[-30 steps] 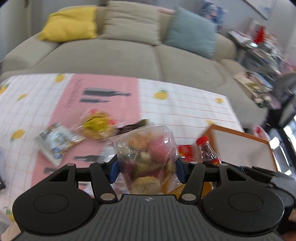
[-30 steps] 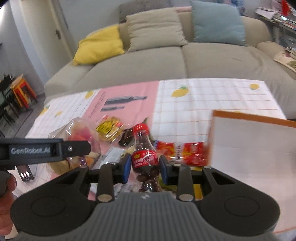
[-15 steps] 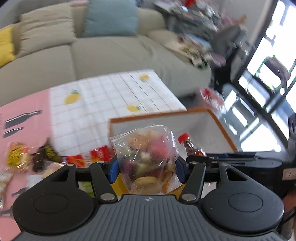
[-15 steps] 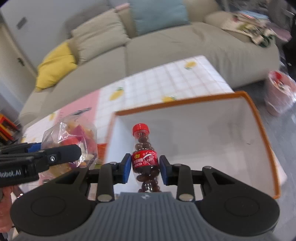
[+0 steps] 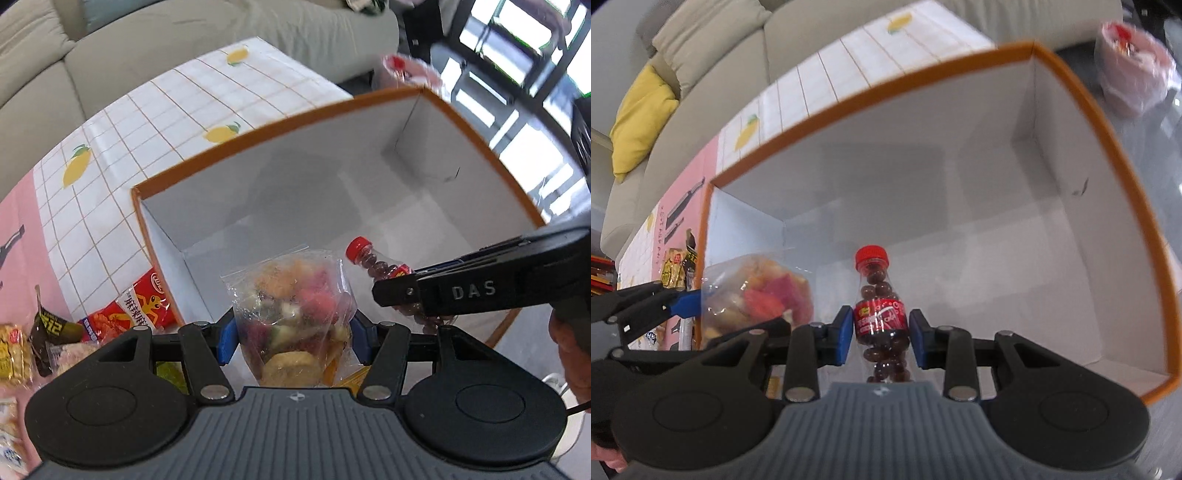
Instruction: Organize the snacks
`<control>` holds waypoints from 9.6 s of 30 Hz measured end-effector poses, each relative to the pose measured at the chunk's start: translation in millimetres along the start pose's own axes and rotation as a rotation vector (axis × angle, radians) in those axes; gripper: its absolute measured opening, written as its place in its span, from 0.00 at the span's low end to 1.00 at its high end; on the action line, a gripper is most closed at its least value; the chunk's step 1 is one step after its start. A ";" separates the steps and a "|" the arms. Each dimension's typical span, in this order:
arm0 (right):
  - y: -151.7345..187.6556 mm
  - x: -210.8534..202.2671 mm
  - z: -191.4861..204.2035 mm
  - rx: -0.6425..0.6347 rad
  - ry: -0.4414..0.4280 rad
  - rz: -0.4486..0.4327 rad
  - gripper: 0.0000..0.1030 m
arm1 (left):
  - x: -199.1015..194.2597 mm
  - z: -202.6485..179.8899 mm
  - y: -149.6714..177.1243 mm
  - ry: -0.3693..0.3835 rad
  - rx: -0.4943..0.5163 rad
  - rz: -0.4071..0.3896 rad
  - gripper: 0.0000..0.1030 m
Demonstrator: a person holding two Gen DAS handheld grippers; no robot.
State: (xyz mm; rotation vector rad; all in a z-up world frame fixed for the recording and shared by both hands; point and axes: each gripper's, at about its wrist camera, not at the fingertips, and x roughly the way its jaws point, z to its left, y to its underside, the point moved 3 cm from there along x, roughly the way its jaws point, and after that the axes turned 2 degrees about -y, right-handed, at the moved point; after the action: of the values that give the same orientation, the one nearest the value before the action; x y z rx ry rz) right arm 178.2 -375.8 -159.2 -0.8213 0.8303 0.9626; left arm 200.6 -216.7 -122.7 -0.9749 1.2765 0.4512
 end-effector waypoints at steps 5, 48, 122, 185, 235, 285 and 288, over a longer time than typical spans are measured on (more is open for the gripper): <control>-0.6 22.1 -2.0 0.021 0.007 0.067 0.31 | 7.4 -8.7 -0.4 -0.003 0.059 0.033 0.66; 30.3 -2.6 83.4 -0.154 0.140 -0.050 0.54 | -139.9 64.6 72.6 -0.117 -0.265 -0.217 0.79; 84.7 154.0 232.7 -0.563 0.228 -0.281 0.62 | 1.7 217.2 166.8 -0.249 -0.578 -0.088 0.59; 28.3 -77.1 25.0 -0.185 0.053 -0.289 0.33 | -49.4 -7.9 -30.2 0.040 -0.018 -0.171 0.52; -37.7 29.0 17.8 -0.018 0.169 -0.062 0.48 | -71.5 53.6 -4.9 -0.043 -0.096 -0.152 0.66; 147.3 99.7 226.1 -0.558 0.142 -0.191 0.22 | -59.2 182.0 224.2 -0.046 -0.779 -0.120 0.55; 147.7 111.5 221.1 -0.550 0.143 -0.151 0.20 | -48.8 184.8 223.2 -0.030 -0.788 -0.105 0.54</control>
State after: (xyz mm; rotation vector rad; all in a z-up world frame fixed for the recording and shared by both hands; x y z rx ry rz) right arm 129.4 -93.5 -191.0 -1.4192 0.6165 1.0190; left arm 126.1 65.2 -159.4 -1.6718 1.0134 0.9159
